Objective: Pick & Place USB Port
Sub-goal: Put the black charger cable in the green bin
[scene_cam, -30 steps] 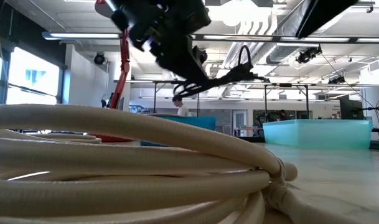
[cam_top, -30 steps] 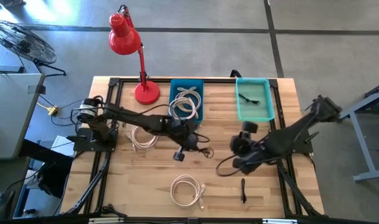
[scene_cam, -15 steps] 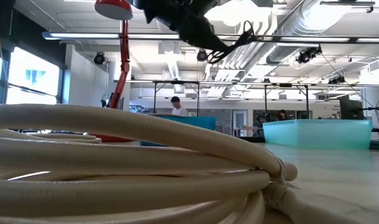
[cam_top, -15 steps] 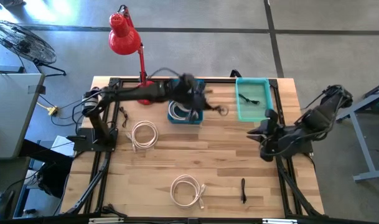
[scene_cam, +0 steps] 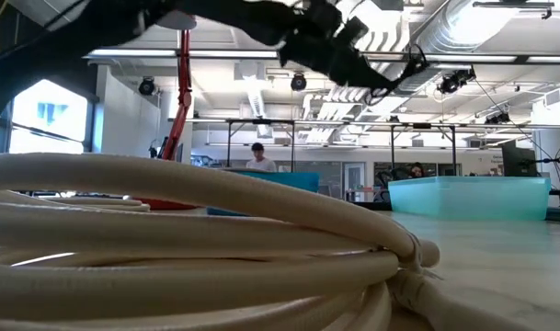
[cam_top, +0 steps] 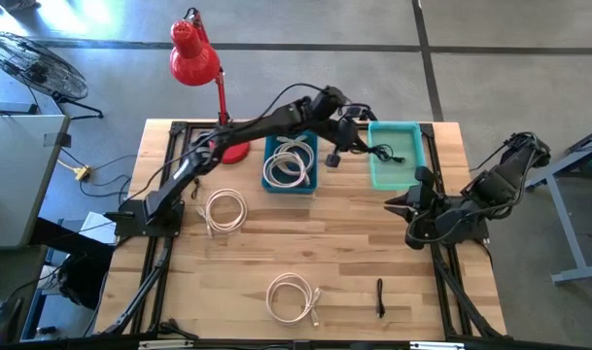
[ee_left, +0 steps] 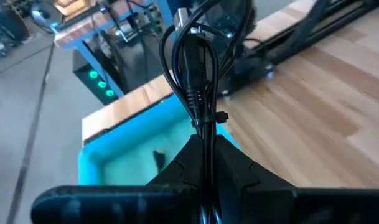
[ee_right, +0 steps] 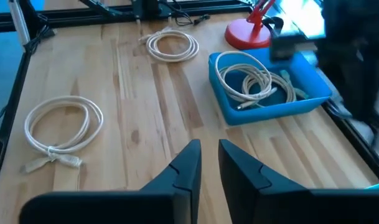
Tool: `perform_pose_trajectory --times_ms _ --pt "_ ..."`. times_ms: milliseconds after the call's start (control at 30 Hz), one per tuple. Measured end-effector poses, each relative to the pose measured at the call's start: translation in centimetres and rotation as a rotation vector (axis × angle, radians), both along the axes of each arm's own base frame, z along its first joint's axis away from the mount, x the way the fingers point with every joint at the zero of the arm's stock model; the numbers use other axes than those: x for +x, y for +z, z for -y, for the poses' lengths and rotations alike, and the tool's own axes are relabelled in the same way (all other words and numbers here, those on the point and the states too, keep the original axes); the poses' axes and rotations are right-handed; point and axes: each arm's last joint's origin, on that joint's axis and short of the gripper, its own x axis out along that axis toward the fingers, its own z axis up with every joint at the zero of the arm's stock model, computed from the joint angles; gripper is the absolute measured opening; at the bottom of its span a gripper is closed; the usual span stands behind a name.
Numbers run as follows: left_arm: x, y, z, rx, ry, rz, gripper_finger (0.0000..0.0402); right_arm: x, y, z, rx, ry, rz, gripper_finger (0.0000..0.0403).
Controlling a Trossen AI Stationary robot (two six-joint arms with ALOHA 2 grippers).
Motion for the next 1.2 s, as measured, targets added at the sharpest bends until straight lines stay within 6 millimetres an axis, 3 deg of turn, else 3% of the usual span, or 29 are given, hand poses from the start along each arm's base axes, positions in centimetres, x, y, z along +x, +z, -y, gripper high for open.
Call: perform_pose_trajectory --times_ms 100,333,567,667,967,1200 --pt "0.8 -1.4 -1.2 -0.026 -0.004 0.016 0.0017 0.0 0.0 0.0 0.001 0.004 -0.003 0.0041" --pt "0.4 -3.4 -3.6 -0.074 0.027 -0.011 0.0017 0.0 0.0 0.0 0.003 0.011 -0.008 0.0031" --pt "0.8 -4.0 -2.1 -0.092 -0.085 -0.03 0.0017 0.0 -0.1 0.0 -0.027 0.011 -0.017 0.003" --pt "0.4 -2.9 -0.4 -0.059 -0.122 -0.065 0.0017 0.0 -0.2 0.1 -0.051 -0.006 -0.016 0.003" --pt "-2.5 3.1 5.3 0.106 -0.109 -0.148 0.0017 0.0 -0.1 0.2 -0.123 0.005 -0.015 0.0021" --pt "-5.8 6.7 6.5 0.185 -0.022 -0.212 0.0017 1.4 -0.3 -0.5 -0.368 -0.015 -0.001 0.0021"
